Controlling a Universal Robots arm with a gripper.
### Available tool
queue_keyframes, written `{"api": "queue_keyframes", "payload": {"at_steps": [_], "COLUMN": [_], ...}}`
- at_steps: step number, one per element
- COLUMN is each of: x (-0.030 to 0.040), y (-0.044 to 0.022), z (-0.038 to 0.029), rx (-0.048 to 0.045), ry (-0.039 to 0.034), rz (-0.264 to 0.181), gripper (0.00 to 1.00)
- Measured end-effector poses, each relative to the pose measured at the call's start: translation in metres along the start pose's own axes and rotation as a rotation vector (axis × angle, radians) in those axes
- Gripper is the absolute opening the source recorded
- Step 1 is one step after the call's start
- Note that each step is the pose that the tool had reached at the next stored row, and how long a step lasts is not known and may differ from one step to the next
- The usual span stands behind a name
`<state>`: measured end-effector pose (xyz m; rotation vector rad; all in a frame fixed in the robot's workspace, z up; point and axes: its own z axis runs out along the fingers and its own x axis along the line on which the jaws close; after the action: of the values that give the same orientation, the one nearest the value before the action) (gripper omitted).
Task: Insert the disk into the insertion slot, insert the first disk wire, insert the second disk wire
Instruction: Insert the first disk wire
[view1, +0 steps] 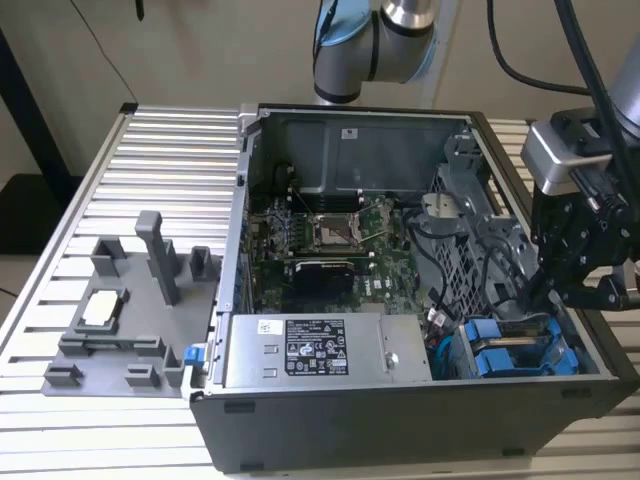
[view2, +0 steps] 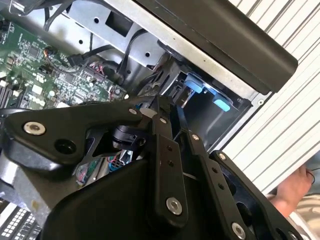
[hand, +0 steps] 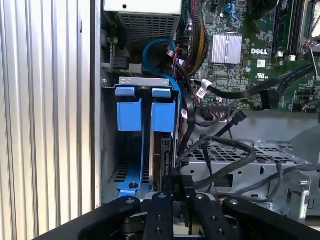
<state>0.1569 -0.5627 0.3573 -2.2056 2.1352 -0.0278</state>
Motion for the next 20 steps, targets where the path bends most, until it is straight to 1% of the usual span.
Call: {"api": "queue_keyframes", "payload": {"at_steps": [7, 13, 20], "x": [0.0045, 0.0048, 0.0049], "y": [-0.0036, -0.0038, -0.0036], "z": [0.0032, 0.0043, 0.0091], "rx": [-0.0018, -0.0019, -0.0018], "ry": [-0.0002, -0.0002, 0.0], "rz": [0.0, 0.0, 0.003], "gripper": [0.19, 0.19, 0.19]}}
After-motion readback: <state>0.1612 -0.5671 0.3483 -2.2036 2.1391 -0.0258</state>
